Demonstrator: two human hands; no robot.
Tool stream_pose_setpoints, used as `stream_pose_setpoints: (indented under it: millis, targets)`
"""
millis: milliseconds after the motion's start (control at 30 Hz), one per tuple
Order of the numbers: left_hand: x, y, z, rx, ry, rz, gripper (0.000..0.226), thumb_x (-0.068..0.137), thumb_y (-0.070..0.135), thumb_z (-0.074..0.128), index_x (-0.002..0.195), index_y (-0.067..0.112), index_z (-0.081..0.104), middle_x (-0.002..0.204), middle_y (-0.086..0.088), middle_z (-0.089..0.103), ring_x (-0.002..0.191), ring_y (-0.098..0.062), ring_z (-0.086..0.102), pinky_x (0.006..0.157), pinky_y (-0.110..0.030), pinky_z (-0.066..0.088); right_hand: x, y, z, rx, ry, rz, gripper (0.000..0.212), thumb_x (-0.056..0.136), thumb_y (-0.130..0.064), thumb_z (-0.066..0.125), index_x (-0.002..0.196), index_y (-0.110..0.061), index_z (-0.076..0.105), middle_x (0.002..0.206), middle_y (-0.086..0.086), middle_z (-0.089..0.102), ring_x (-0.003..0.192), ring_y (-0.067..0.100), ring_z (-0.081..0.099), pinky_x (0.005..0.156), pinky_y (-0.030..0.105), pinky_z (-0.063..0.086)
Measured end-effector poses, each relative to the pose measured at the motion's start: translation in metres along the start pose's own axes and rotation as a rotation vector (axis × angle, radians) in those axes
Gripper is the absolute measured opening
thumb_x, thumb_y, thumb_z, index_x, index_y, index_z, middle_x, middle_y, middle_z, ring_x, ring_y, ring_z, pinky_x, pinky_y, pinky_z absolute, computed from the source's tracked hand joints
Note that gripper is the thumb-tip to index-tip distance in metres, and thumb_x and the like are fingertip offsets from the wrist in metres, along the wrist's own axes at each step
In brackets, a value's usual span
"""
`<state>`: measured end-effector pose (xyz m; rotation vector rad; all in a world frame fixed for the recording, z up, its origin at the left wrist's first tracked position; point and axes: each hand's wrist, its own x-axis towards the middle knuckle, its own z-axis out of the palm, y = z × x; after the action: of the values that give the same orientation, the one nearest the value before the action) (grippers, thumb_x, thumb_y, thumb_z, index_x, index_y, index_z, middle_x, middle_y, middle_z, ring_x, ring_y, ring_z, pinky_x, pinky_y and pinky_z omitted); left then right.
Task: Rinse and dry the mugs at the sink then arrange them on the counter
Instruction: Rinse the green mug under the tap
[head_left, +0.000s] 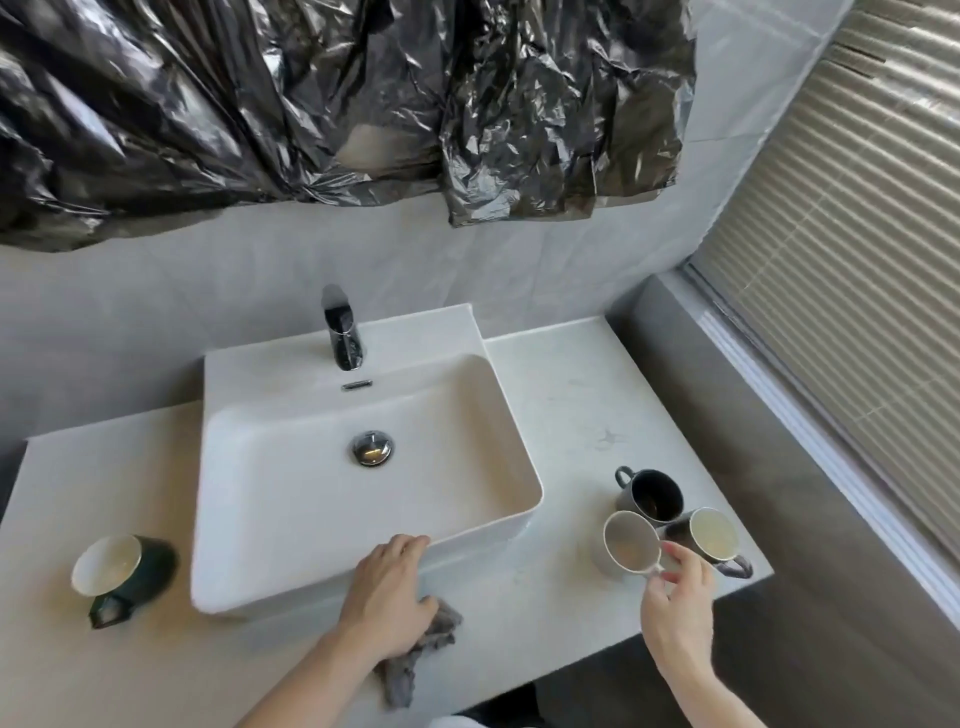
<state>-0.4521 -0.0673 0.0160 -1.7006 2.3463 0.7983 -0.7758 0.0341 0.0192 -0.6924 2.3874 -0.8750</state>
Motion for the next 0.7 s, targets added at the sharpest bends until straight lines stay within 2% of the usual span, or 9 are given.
stream_pose_setpoints:
  millis: [67, 133, 200, 300, 400, 500, 600, 633, 700]
  targets:
    - [-0.018, -0.015, -0.006, -0.068, 0.051, 0.029, 0.064, 0.091, 0.046, 0.057, 0.151, 0.028, 0.045, 0.146, 0.013, 0.047, 0.135, -0.014, 0.046, 0.115, -0.026, 0.033, -0.03, -0.029, 0.014, 0.054, -0.078, -0.125, 0.034, 0.099, -0.007, 0.053, 0.124, -0.03, 0.056, 0.13, -0.005, 0.047, 0.109, 0.016, 0.06, 0.08, 0.035, 0.05]
    - [-0.042, -0.037, -0.011, -0.163, 0.09, 0.045, 0.056, 0.088, 0.047, 0.053, 0.142, 0.032, 0.054, 0.138, 0.017, 0.052, 0.13, -0.008, 0.048, 0.111, -0.02, 0.033, -0.061, -0.055, 0.041, 0.085, -0.23, -0.233, 0.031, 0.098, -0.009, 0.06, 0.119, -0.032, 0.06, 0.124, -0.008, 0.052, 0.112, 0.012, 0.061, 0.077, 0.029, 0.05]
    - [-0.07, -0.07, -0.013, -0.26, 0.127, 0.02, 0.051, 0.084, 0.048, 0.055, 0.134, 0.036, 0.058, 0.131, 0.022, 0.052, 0.123, 0.0, 0.05, 0.107, -0.014, 0.033, -0.093, -0.078, 0.074, 0.078, -0.376, -0.35, 0.034, 0.095, -0.008, 0.066, 0.114, -0.036, 0.063, 0.124, -0.015, 0.055, 0.115, 0.006, 0.06, 0.083, 0.028, 0.051]
    - [-0.109, -0.138, -0.014, -0.454, 0.29, -0.133, 0.037, 0.082, 0.03, 0.071, 0.115, 0.042, 0.061, 0.119, 0.026, 0.053, 0.113, 0.006, 0.053, 0.101, -0.014, 0.04, -0.13, -0.103, 0.126, -0.011, -0.526, -0.548, 0.039, 0.091, -0.008, 0.072, 0.116, -0.038, 0.064, 0.13, -0.022, 0.054, 0.12, 0.001, 0.057, 0.09, 0.024, 0.05]
    - [-0.136, -0.215, -0.014, -0.637, 0.495, -0.427, 0.04, 0.081, 0.015, 0.08, 0.111, 0.036, 0.064, 0.116, 0.016, 0.058, 0.113, -0.01, 0.061, 0.097, -0.03, 0.049, -0.148, -0.121, 0.166, -0.136, -0.6, -0.705, 0.042, 0.089, -0.014, 0.072, 0.125, -0.035, 0.065, 0.138, -0.02, 0.052, 0.128, 0.004, 0.055, 0.105, 0.029, 0.047]
    - [-0.142, -0.279, -0.023, -0.8, 0.585, -0.738, 0.041, 0.085, 0.016, 0.079, 0.122, 0.017, 0.062, 0.124, -0.005, 0.059, 0.107, -0.026, 0.064, 0.088, -0.037, 0.049, -0.155, -0.135, 0.193, -0.341, -0.633, -0.777, 0.048, 0.09, -0.02, 0.069, 0.138, -0.028, 0.061, 0.148, -0.007, 0.051, 0.14, 0.016, 0.047, 0.116, 0.026, 0.033]
    - [-0.13, -0.32, -0.03, -0.898, 0.563, -0.855, 0.047, 0.087, 0.024, 0.08, 0.125, 0.005, 0.059, 0.124, -0.011, 0.06, 0.109, -0.033, 0.061, 0.085, -0.037, 0.046, -0.157, -0.139, 0.212, -0.53, -0.672, -0.764, 0.056, 0.094, -0.029, 0.062, 0.148, -0.029, 0.051, 0.156, -0.005, 0.046, 0.147, 0.021, 0.039, 0.121, 0.028, 0.026]
    - [-0.122, -0.33, -0.03, -0.909, 0.539, -0.858, 0.043, 0.086, 0.026, 0.079, 0.118, 0.002, 0.062, 0.116, -0.011, 0.064, 0.105, -0.034, 0.062, 0.082, -0.04, 0.046, -0.157, -0.138, 0.218, -0.573, -0.686, -0.755, 0.057, 0.094, -0.031, 0.06, 0.15, -0.029, 0.05, 0.156, -0.005, 0.046, 0.147, 0.021, 0.038, 0.122, 0.028, 0.026]
    - [-0.106, -0.343, -0.032, -0.889, 0.462, -0.833, 0.028, 0.084, 0.028, 0.072, 0.093, 0.002, 0.068, 0.089, -0.012, 0.068, 0.085, -0.034, 0.063, 0.069, -0.039, 0.046, -0.157, -0.135, 0.224, -0.631, -0.726, -0.728, 0.058, 0.093, -0.034, 0.056, 0.15, -0.028, 0.049, 0.154, -0.005, 0.049, 0.147, 0.022, 0.038, 0.122, 0.028, 0.027]
